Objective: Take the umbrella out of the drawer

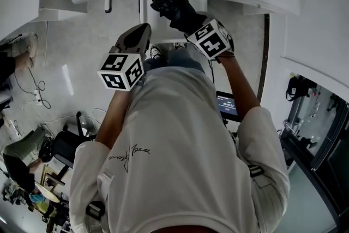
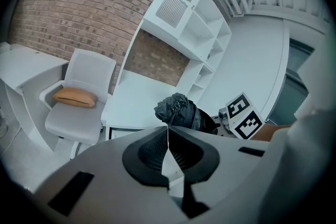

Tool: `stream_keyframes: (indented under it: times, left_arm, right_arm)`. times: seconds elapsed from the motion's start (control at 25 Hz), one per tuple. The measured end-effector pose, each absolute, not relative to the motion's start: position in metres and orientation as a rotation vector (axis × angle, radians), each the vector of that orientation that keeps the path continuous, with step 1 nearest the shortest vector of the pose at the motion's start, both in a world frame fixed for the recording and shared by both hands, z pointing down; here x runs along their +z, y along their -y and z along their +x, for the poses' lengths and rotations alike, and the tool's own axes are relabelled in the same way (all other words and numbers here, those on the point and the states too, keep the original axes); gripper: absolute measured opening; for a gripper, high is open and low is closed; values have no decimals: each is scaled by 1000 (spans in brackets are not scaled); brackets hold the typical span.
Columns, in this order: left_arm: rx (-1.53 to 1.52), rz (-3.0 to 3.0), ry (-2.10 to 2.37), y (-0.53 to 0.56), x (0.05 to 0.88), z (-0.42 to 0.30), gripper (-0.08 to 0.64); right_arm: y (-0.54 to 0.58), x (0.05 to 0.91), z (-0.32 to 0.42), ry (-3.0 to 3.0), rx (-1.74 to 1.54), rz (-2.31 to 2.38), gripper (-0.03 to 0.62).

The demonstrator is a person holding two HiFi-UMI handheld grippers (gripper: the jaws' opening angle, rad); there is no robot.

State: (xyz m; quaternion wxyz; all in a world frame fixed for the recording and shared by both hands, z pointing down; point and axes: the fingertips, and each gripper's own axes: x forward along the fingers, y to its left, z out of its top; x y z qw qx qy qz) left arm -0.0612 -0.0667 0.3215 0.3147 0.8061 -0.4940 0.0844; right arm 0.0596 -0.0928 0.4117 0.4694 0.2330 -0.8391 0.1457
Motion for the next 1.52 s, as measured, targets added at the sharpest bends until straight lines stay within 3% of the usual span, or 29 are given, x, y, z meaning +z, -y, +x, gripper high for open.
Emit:
stream_keyframes:
  times: [1.52]
  left_arm:
    - [127,2228,1352,64,272,-63,17]
  right_arm:
    - [75,312,84,2314,469,881,244]
